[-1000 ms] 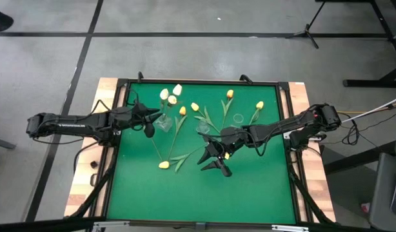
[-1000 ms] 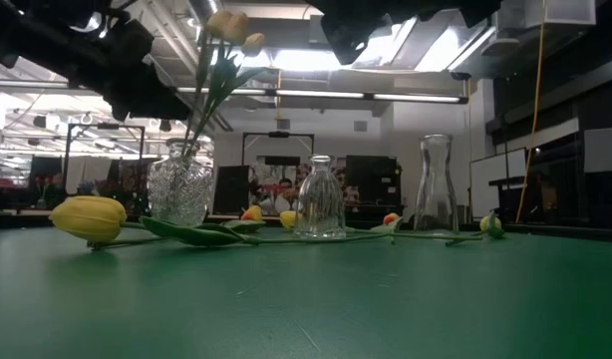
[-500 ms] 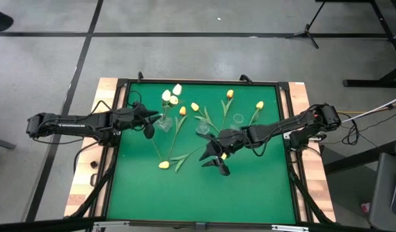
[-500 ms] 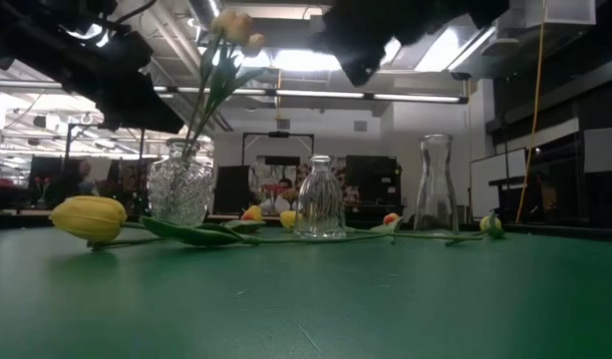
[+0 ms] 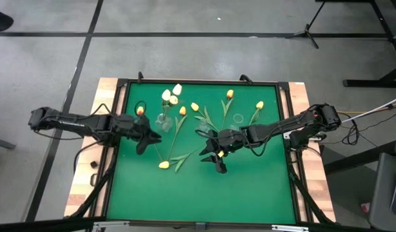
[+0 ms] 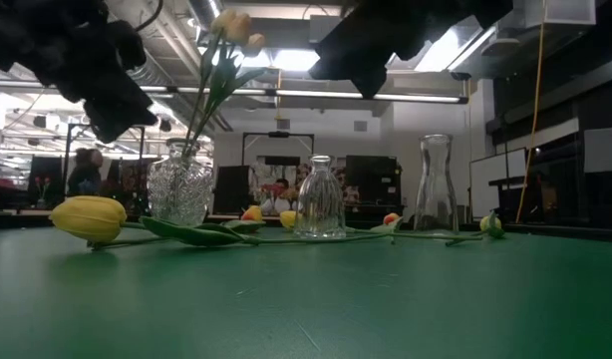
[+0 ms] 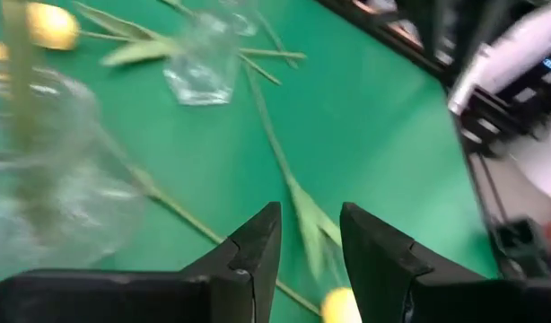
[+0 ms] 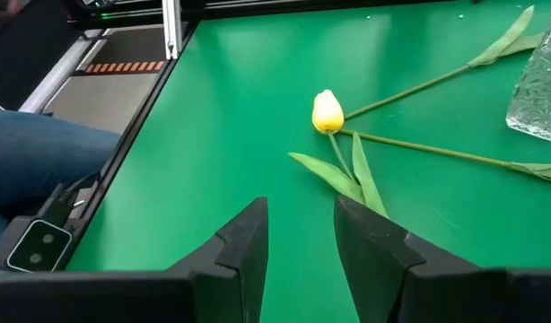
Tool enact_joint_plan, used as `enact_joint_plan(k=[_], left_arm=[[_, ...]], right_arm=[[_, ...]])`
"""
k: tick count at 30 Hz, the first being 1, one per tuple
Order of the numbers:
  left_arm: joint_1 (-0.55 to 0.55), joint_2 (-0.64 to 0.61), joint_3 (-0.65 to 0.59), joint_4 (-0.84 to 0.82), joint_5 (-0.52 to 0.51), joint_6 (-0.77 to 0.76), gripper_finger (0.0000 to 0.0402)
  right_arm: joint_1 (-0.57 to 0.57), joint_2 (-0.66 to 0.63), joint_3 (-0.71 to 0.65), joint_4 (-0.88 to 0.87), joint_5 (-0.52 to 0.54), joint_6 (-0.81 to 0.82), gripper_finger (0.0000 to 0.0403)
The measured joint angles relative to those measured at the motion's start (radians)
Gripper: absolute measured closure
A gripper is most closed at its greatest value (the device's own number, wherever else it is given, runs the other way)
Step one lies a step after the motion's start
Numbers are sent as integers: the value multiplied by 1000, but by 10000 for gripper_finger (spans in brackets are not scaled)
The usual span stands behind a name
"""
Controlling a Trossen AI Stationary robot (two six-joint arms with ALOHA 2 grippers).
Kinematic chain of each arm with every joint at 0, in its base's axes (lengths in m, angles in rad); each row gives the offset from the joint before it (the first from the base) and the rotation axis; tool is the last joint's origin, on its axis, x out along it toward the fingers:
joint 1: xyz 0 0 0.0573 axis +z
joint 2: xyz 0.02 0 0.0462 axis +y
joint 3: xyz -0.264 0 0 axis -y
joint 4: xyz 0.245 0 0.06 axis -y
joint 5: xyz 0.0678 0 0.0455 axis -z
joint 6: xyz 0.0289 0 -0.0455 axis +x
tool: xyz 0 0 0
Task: Sort flowers into vase by color
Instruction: Put the left yellow with orange flower into the center transparent vase
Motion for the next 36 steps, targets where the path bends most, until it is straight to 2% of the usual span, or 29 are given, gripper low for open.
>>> enact_joint_plan(k=[3,7,11,14,20,28,36], left_arm=[[-76,1,0,-24,-76,-54,288],[-157,4,0,-104,-210,-211,288],[-214,16,0,-207,-361,-503,288],[-237,32,0,-306,-418,-745,288],[-262,106,0,-416,-523,-1011,288],[-259,237,0,-431,-604,-1091,288],[-258,310,0,-414,-610,-858,288]], right_arm=[[0,0,0,-2,16,-3,275],[0,0,0,-4,17,-3,275],[0,0,0,-5,17,-2,275],[0,0,0,-8,7,-2,275],[0,0,0,-30,-2,-2,275],[0,0,0,-31,-4,-3,275],[0,0,0,-32,-4,-8,275]])
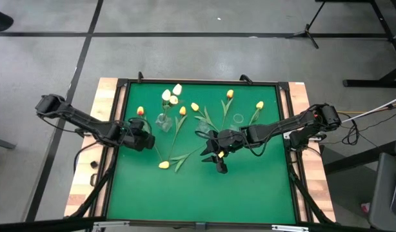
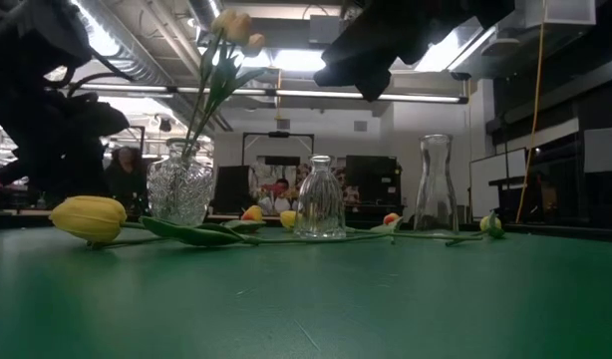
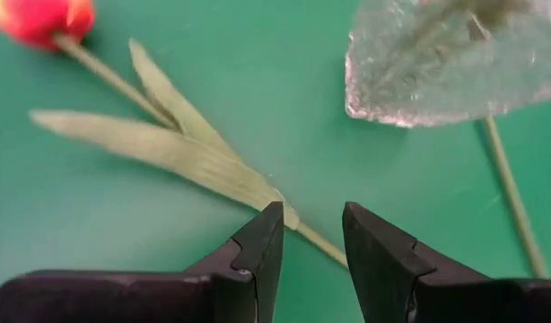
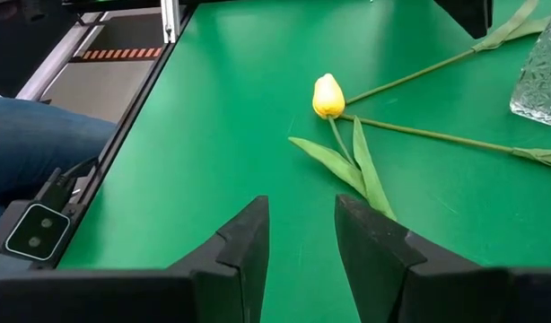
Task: Sort flowers into vase by color
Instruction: Put the left yellow with orange flower into the center transparent vase
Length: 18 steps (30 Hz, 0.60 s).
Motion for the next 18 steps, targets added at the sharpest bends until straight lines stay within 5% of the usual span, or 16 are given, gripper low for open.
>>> enact_joint_plan(k=[7,12,18], left_arm=[[0,4,0,38,-41,218,288],[-22,4,0,45,81,387,288],[-69,4,0,164,-6,672,288]], right_arm=[[0,0,0,2,12,0,275],[0,0,0,4,15,-2,275],[0,0,0,4,19,-23,275]])
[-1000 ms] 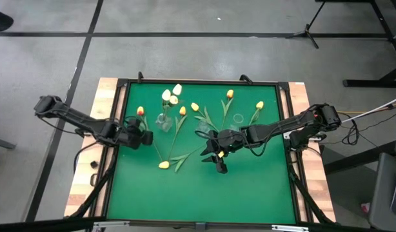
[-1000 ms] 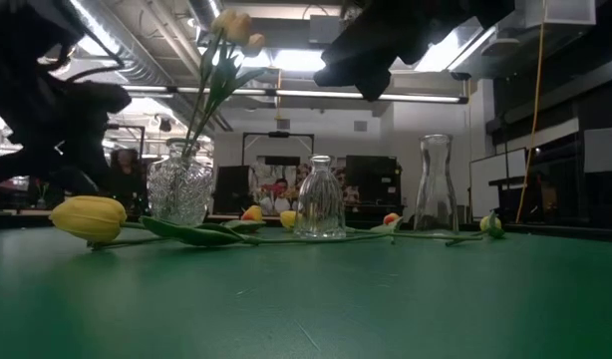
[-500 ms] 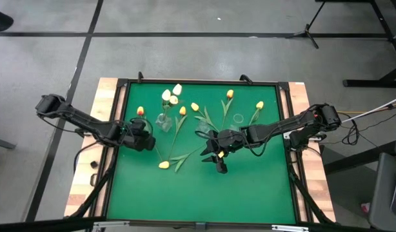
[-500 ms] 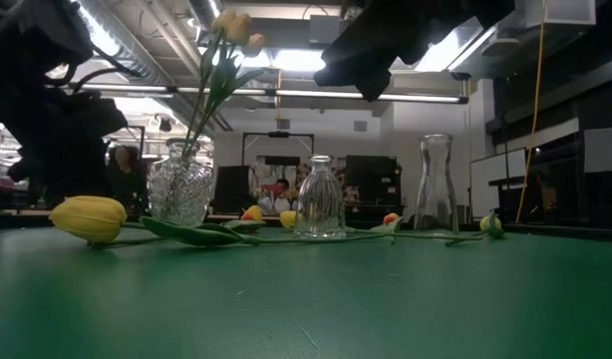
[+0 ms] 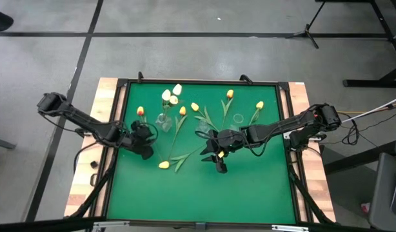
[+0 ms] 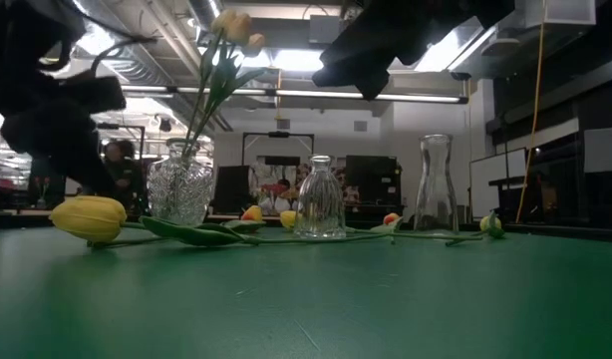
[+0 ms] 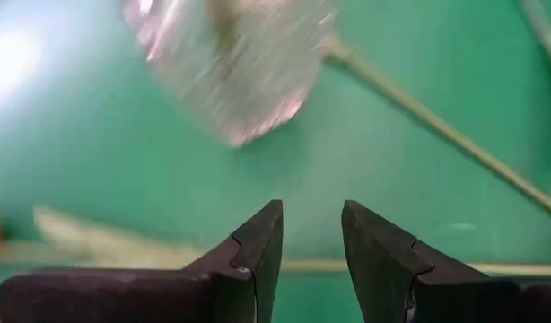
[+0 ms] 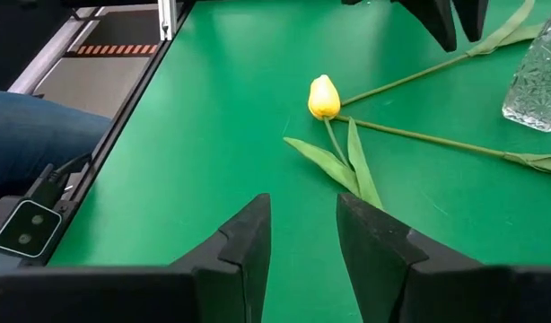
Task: Sort flowers into vase by color
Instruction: Put the left yellow with orange flower into the center transparent vase
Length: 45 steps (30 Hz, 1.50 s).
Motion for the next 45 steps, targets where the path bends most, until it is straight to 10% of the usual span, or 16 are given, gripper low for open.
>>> enact_joint_plan(k=[20,45], left_arm=[[-9,0,0,99,215,427,288],[-35,274,4,230,260,404,288]], right_arm=[[0,0,0,0,0,-25,275],[0,0,0,-2,19,4,275]])
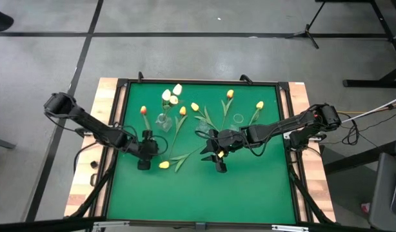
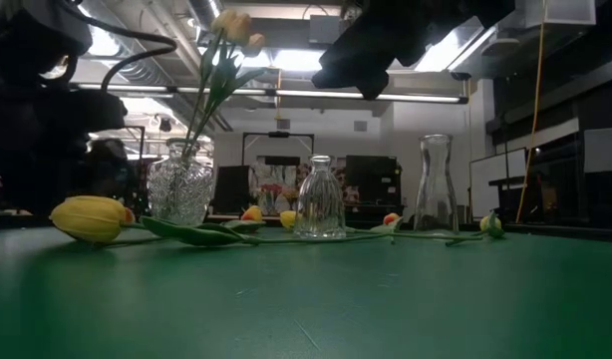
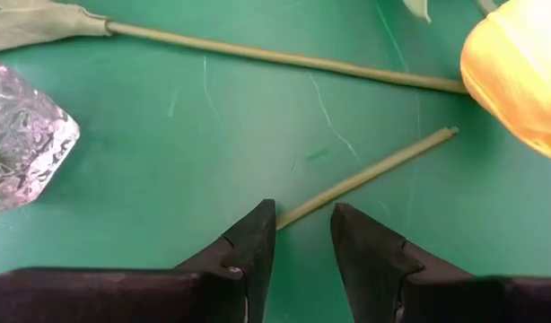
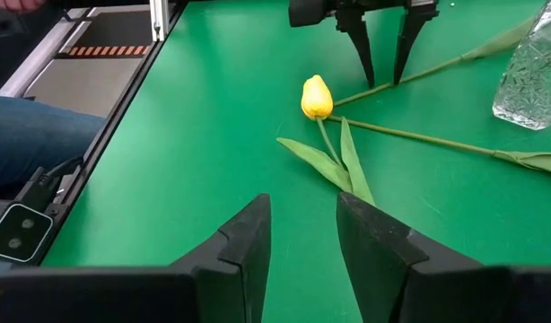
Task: Sort flowers into vase by color
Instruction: Put the left yellow with orange flower into the center transparent vase
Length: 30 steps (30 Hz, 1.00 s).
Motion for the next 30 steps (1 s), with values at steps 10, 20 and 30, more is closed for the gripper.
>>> enact_joint_plan(k=[10,20,30], left_arm=[[-2,8,-4,62,4,-7,353],[-2,9,-6,168,21,-141,400],[-22,7,-5,509,10,-244,401]], right_arm=[[0,0,0,2,0,5,275],[0,0,0,28,-15,85,275],[1,0,0,36,-54,112,275]])
